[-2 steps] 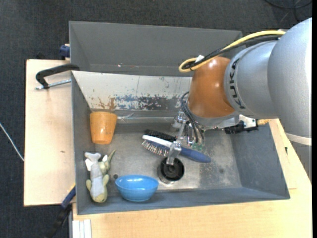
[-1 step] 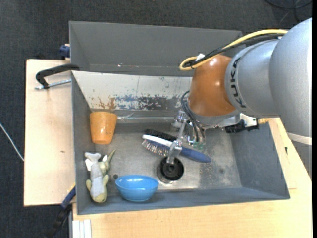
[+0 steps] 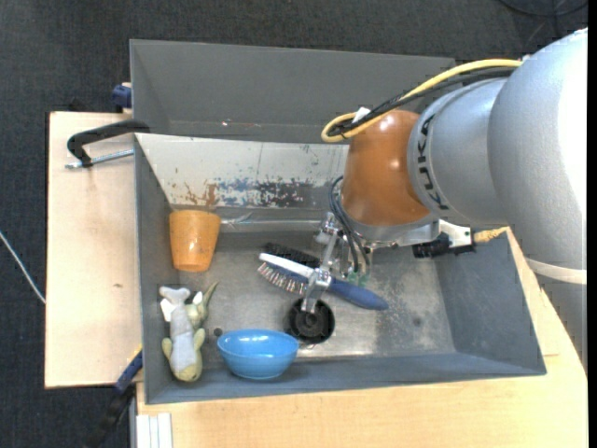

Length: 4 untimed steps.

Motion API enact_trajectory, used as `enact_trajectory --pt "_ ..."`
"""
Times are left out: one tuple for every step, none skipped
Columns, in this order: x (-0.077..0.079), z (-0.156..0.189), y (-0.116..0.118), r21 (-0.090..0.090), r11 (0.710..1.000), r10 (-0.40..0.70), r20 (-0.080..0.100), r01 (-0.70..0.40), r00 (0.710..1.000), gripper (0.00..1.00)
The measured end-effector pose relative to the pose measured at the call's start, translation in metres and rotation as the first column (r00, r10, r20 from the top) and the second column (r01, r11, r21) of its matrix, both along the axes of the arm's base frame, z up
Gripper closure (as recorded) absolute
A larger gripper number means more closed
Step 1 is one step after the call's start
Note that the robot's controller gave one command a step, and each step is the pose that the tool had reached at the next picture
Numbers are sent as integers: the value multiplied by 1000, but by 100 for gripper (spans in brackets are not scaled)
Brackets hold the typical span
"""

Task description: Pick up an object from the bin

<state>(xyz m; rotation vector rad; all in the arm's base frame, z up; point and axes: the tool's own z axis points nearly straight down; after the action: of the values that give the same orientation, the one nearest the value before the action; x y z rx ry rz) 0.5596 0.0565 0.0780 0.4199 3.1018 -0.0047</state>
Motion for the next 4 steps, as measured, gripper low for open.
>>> enact_trajectory --pt "2 2 -1 3 1000 1 -7 -1 1000 0" --pt "0 4 2 7 1000 3 -18 -3 1000 100" --pt "1 13 3 6 1000 4 -8 -4 1000 100" --pt "2 38 3 6 1000 5 -5 -5 1000 100"
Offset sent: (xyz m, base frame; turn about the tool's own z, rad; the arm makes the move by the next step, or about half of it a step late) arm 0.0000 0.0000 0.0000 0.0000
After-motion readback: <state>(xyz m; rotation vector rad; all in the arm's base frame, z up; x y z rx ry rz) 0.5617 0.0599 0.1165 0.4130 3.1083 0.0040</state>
